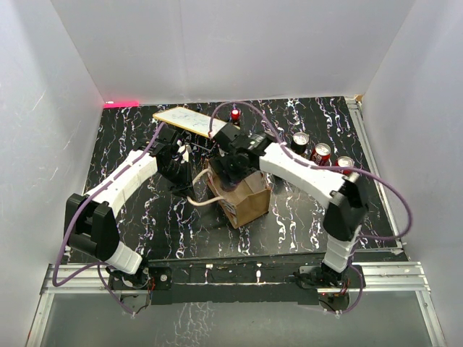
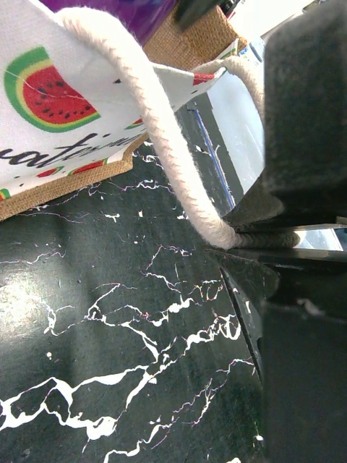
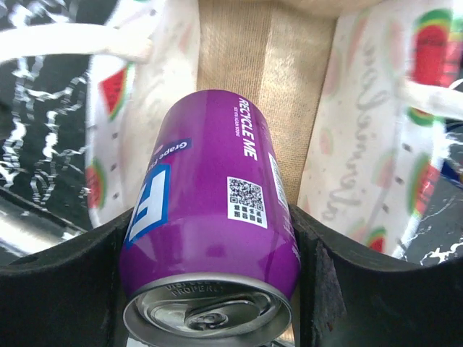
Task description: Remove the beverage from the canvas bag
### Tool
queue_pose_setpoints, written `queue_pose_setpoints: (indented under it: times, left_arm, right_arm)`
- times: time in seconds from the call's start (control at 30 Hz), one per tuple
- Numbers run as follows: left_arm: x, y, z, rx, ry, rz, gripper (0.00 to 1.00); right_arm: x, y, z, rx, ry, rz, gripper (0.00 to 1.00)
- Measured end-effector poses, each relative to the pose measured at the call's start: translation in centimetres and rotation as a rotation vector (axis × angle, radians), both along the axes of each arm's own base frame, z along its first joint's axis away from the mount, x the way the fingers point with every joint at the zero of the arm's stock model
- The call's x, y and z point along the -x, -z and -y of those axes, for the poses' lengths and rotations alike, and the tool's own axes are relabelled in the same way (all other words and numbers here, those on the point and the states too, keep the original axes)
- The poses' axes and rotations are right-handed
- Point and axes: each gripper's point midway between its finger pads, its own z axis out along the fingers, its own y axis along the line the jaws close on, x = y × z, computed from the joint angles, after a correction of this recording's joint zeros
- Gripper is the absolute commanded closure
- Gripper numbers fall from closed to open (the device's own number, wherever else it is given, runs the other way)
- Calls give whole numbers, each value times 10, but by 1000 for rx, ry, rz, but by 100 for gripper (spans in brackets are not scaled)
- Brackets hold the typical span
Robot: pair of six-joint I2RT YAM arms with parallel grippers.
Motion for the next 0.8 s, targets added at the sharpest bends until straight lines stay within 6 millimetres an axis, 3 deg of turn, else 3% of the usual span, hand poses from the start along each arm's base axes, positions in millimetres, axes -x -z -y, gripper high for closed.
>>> queue_pose_setpoints:
  times: [0.2, 0.33, 0.4, 0.6, 0.8]
  left_arm:
    - [0, 0, 0, 2, 0, 0, 100]
    - [0, 0, 1, 4, 1, -1, 100]
    - [0, 0, 1, 5, 1, -2, 100]
    - [1, 1, 1, 6, 2, -4, 100]
    - [2, 2, 0, 4, 2, -9, 100]
  right_arm:
    - [-1, -94, 12, -200, 49, 232, 85]
    - [5, -147, 45, -290, 143, 408, 87]
    - [8, -159, 62, -301, 184, 470, 87]
    - [10, -160, 102, -240, 285, 568, 92]
    - [15, -135, 120, -179, 327, 564, 92]
